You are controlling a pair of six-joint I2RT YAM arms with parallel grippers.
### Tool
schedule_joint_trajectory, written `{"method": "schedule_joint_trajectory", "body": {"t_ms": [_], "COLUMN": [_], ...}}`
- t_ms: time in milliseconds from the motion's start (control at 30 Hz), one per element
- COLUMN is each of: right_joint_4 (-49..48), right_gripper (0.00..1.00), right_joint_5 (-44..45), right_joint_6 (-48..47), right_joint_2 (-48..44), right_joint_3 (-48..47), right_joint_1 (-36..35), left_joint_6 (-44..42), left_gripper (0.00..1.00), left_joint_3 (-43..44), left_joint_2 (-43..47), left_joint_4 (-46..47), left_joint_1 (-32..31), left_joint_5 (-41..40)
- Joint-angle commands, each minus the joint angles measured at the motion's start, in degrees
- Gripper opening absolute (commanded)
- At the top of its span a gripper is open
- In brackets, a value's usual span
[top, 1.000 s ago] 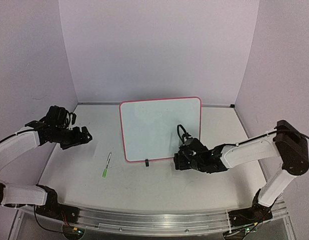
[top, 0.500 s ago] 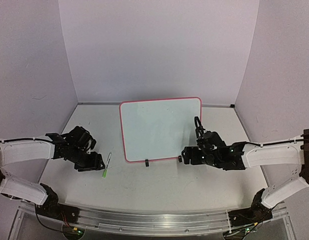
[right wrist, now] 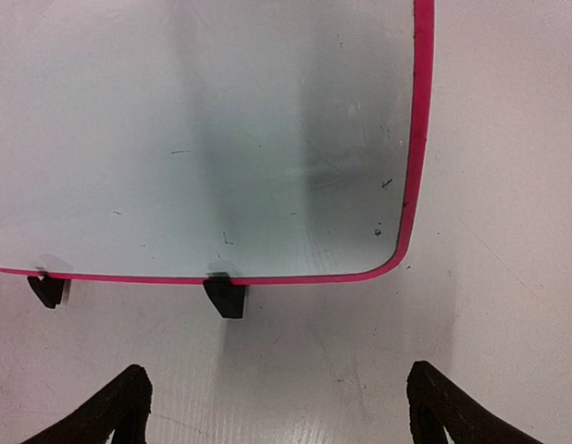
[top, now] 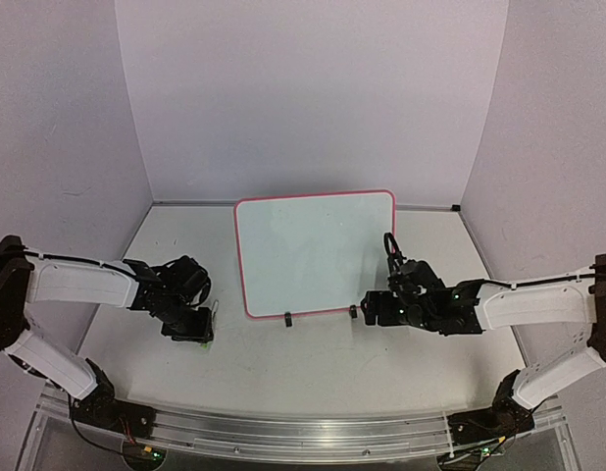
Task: Write a sentence on the whiteboard
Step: Pick up the whiteboard marker from the corner of the board.
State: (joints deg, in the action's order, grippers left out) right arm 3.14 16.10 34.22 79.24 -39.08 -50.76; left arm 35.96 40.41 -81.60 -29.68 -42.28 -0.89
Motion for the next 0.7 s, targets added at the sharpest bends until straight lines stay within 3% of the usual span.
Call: {"method": "schedule_joint_trajectory", "body": {"t_ms": [0,400,667], "right_joint_4": [0.3,0.3,0.4], "right_gripper": [0.92,0.92,0.92], "right_joint_5": [1.0,1.5,1.7], "right_joint_6": [0.8,1.5,1.7], "right_joint_2": [-1.7,-2.3,-2.6], "right_joint_3": [0.6,1.3,1.1], "right_joint_1": [0.0,0.0,0.0], "left_joint_6": [0.2,-0.1,0.2], "left_gripper": [0.34,0.19,0.17], "left_joint_3": [2.7,2.7,2.5], "left_joint_2": [-1.6,-4.3,-5.7], "left_joint_4": [-0.2,-0.1,0.2], "left_joint_1": [-0.3,-0.3,-0.3], "left_joint_5": [-2.7,-2.6,-2.1]}}
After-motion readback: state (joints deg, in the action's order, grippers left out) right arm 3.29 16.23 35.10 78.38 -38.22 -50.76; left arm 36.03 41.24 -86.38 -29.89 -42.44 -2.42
